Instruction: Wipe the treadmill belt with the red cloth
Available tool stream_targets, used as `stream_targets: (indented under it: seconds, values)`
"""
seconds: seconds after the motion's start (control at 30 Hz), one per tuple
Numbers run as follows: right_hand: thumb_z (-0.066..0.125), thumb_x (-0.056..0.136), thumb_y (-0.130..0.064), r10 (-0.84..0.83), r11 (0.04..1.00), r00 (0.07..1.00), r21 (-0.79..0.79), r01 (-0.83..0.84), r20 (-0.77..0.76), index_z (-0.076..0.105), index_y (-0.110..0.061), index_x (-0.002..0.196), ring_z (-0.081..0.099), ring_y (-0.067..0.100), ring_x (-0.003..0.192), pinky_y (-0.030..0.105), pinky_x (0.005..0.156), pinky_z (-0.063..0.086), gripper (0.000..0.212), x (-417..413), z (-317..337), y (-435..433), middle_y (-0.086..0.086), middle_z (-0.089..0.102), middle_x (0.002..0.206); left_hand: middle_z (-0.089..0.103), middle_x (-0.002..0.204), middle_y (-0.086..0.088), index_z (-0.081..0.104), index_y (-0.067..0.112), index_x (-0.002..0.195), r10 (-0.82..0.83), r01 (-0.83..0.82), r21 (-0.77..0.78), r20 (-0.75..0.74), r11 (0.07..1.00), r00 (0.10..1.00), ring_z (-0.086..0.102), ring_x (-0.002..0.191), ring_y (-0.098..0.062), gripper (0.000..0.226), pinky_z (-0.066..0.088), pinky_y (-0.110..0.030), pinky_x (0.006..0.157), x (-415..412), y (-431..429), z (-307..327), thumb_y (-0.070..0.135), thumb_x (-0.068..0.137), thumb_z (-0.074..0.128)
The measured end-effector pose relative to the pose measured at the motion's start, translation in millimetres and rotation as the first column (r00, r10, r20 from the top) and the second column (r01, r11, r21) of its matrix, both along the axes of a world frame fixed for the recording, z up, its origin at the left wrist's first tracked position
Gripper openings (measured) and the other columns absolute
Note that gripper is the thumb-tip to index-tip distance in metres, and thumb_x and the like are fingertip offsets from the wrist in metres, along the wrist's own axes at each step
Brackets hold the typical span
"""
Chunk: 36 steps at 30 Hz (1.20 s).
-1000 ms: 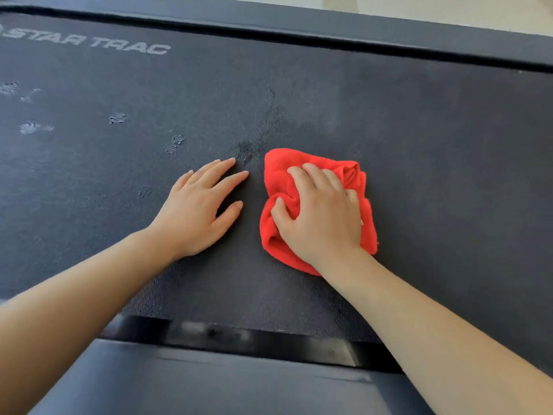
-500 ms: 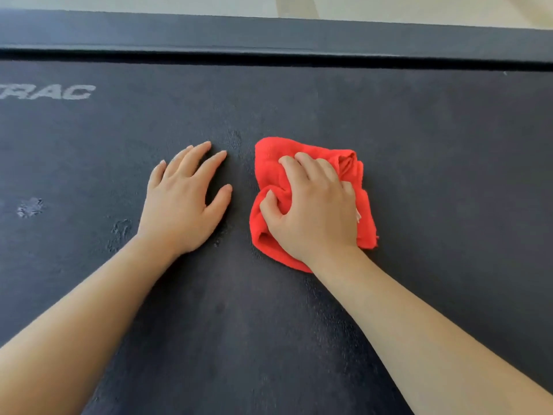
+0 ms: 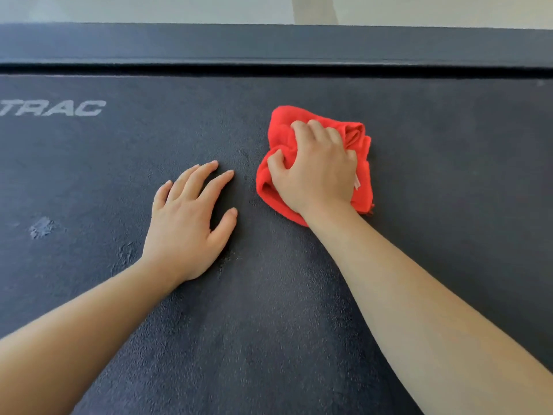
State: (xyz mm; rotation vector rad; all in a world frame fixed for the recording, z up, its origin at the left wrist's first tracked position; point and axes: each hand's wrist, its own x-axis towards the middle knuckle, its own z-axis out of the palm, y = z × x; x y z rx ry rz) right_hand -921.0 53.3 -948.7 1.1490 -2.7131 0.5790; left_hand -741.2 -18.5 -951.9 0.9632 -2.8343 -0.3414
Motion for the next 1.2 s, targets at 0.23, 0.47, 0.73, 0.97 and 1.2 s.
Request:
stream_targets:
  seconds: [0.23,0.47,0.73,0.97,1.2]
  values:
    - [0.042,0.083,-0.048,0.006,1.000,1.000,0.007,-0.006,0.006,0.052,-0.018,0.121,0.045,0.027,0.116,0.043,0.083,0.037,0.049,-53.3,3.1,-49.2,0.004,0.055,0.121,0.030,0.149,0.009,0.037,0.033,0.139,0.034,-0.034,0.024,-0.007,0.999,0.999,0.021,0.140,-0.014,0.060,0.013,-0.042,0.114,-2.7,1.9,3.3,0.053,0.083,0.028]
    - [0.041,0.085,-0.047,0.058,0.997,0.998,0.044,-0.058,-0.012,0.052,-0.017,0.118,0.046,0.030,0.116,0.043,0.086,0.038,0.046,-53.4,4.3,-45.3,0.006,0.056,0.121,0.035,0.146,0.008,0.041,0.031,0.137,0.019,-0.019,0.006,-0.047,1.000,0.999,0.026,0.137,-0.015,0.061,0.017,-0.041,0.111,-2.8,-0.2,1.8,0.054,0.081,0.029]
    - [0.044,0.084,-0.046,0.086,0.995,0.996,0.050,-0.085,-0.025,0.049,-0.022,0.123,0.046,0.025,0.113,0.039,0.078,0.035,0.046,26.9,0.9,20.6,-0.003,0.055,0.118,0.035,0.146,0.005,0.043,0.029,0.136,-0.008,0.010,0.026,-0.092,1.000,0.996,0.024,0.138,-0.017,0.059,0.014,-0.042,0.112,-1.6,-3.9,-0.6,0.046,0.080,0.036]
    - [0.045,0.080,-0.046,0.049,0.999,0.998,0.004,-0.049,-0.038,0.056,-0.024,0.118,0.051,0.021,0.109,0.038,0.076,0.040,0.045,120.6,2.0,77.1,-0.006,0.058,0.117,0.027,0.153,-0.003,0.038,0.020,0.141,-0.138,0.150,0.101,-0.117,0.984,0.983,0.018,0.142,-0.021,0.051,0.010,-0.040,0.117,9.8,-15.3,-0.9,0.025,0.091,0.047]
    - [0.049,0.077,-0.042,0.026,0.999,0.999,-0.035,-0.027,-0.028,0.061,-0.024,0.115,0.053,0.021,0.112,0.041,0.079,0.045,0.043,140.4,4.8,59.3,-0.005,0.061,0.119,0.030,0.151,-0.001,0.038,0.028,0.141,-0.312,0.312,0.009,-0.016,0.950,0.950,0.023,0.140,-0.023,0.048,0.015,-0.051,0.114,32.6,-82.2,6.0,0.034,0.094,0.043]
